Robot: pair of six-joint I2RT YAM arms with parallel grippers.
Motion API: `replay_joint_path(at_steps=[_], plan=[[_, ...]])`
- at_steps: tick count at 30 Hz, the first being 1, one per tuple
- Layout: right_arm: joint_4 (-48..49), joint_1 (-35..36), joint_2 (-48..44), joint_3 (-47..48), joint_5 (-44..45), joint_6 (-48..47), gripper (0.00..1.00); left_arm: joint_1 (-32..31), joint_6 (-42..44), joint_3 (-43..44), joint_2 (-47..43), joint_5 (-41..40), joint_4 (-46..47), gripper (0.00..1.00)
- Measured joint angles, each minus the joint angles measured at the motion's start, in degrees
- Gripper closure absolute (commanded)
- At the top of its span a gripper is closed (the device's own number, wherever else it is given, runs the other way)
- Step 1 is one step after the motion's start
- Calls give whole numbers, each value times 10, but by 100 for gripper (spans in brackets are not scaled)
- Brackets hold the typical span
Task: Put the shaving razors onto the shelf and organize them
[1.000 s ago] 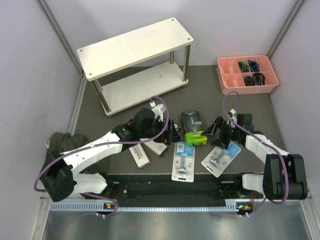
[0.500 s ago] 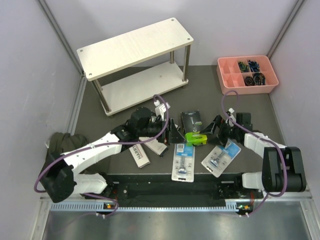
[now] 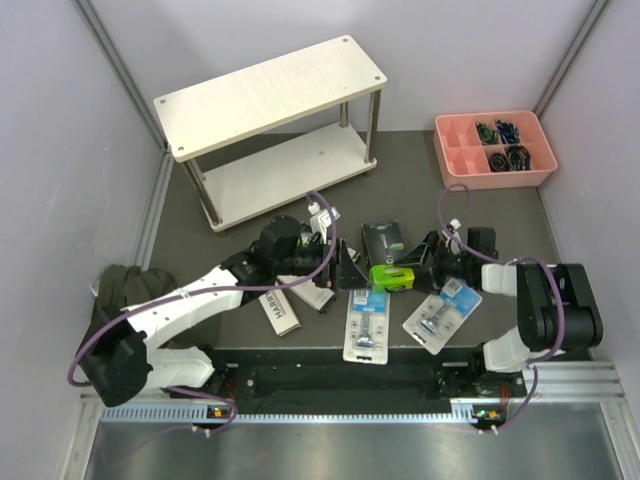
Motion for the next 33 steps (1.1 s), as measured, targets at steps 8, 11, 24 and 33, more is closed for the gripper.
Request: replay_joint_path(at_steps=[8, 11, 24, 33], plan=[[137, 0, 67, -19, -43, 61, 10, 0, 0, -1, -6, 0, 0, 12], [179, 7, 85, -24, -50, 81, 16, 0, 0, -1, -6, 0, 0, 12], [376, 12, 158, -68, -69, 170, 58, 1, 1, -1, -13, -4, -4, 12], [369, 12, 118, -73, -58, 199, 71, 3, 16, -3, -27, -45, -36, 12]])
